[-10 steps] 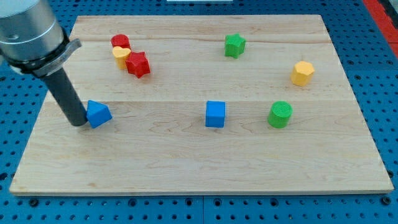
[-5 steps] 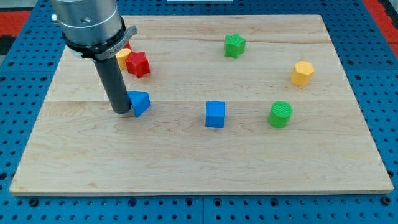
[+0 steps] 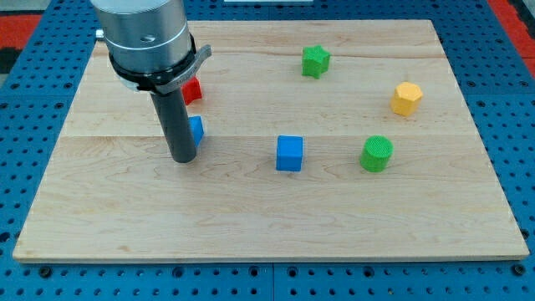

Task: Push the blue triangle towards the red star

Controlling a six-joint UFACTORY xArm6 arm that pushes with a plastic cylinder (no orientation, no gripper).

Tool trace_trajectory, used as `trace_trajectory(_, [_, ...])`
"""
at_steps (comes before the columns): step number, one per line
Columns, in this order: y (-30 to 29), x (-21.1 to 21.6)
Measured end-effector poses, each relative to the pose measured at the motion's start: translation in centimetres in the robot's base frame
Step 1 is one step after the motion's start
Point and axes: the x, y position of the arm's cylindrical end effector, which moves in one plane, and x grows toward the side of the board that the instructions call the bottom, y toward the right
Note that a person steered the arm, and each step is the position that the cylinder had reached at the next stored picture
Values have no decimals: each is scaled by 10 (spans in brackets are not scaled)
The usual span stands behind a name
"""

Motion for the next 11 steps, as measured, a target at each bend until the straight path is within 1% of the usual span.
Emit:
trace_trajectory(1, [-10, 1])
trace_trajectory(2, [-9, -11])
trace_trajectory(4, [1, -24])
trace_trajectory(6, [20, -52])
trace_trajectory(10, [38, -86])
trace_trajectory(11, [47, -79])
